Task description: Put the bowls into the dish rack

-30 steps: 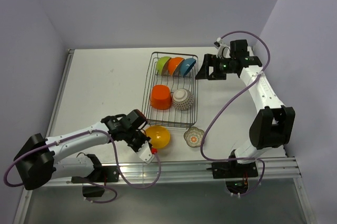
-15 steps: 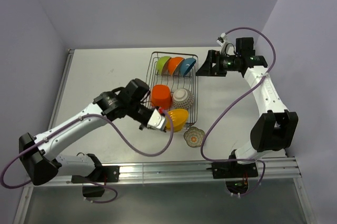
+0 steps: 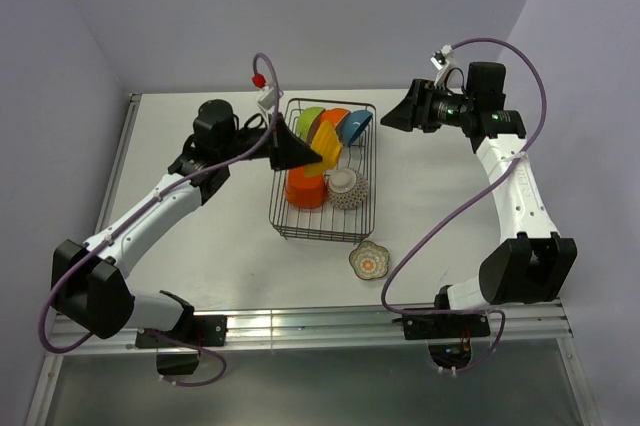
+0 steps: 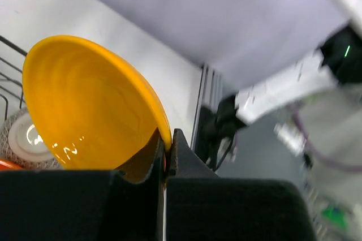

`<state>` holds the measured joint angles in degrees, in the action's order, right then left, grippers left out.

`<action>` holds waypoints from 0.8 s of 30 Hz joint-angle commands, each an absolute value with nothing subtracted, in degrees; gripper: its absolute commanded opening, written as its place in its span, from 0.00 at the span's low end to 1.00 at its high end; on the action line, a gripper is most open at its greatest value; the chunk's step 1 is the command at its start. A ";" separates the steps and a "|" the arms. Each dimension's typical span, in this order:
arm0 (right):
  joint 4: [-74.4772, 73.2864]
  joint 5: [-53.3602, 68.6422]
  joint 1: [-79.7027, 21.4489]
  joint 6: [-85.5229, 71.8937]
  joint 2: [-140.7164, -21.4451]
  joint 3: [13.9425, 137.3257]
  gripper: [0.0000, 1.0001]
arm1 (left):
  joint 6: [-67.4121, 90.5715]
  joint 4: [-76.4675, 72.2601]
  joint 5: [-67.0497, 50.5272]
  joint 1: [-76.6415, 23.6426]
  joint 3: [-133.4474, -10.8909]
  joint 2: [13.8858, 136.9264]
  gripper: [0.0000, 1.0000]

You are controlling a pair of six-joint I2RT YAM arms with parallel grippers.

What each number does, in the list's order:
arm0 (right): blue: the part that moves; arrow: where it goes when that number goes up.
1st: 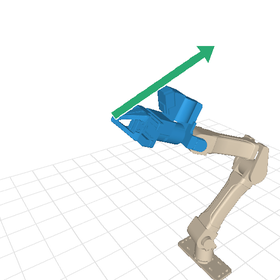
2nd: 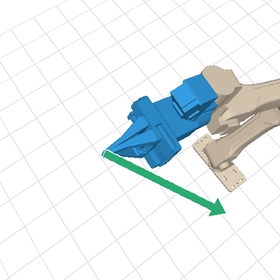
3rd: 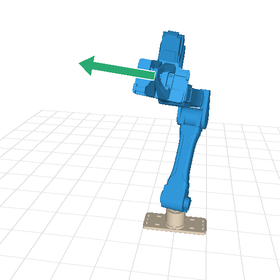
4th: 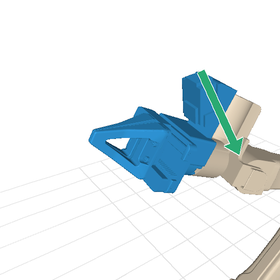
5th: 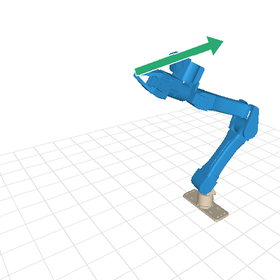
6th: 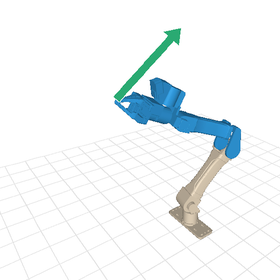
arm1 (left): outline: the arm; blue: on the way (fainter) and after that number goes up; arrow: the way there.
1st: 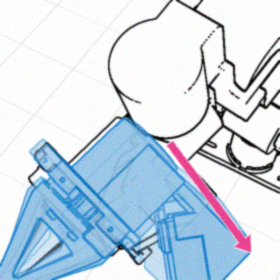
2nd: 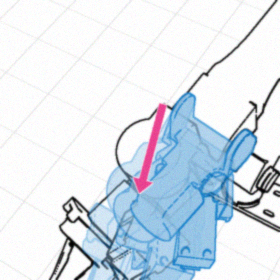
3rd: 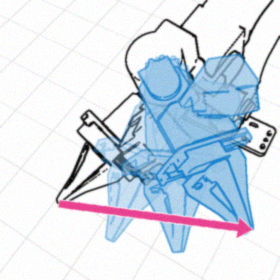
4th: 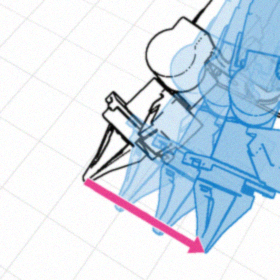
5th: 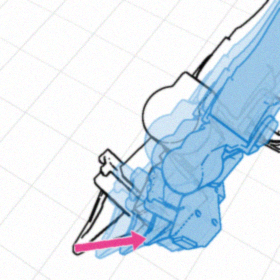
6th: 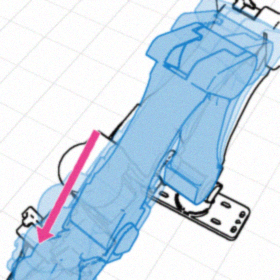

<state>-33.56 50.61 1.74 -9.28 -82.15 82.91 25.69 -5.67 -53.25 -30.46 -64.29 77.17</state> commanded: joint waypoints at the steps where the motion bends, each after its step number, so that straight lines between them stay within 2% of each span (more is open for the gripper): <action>1: -29.09 47.91 0.44 -11.69 -80.33 84.46 0.78 | 50.25 -27.14 -47.82 -28.92 -64.25 77.51 0.00; 5: -29.09 44.65 -5.34 -11.61 -80.33 86.66 0.75 | 56.58 -28.38 -40.53 -28.48 -62.15 78.31 0.00; 8: -27.78 39.21 -10.34 -7.31 -77.79 83.87 0.75 | 67.47 -33.74 -37.98 -25.68 -60.39 80.50 0.00; 13: -24.96 31.65 -16.86 -2.12 -74.09 79.63 0.88 | 74.09 -33.66 -34.81 -23.56 -61.00 82.00 0.00; 24: -27.34 20.14 -29.53 2.46 -79.98 86.92 0.90 | 81.47 -30.68 -33.75 -23.29 -62.84 84.81 0.00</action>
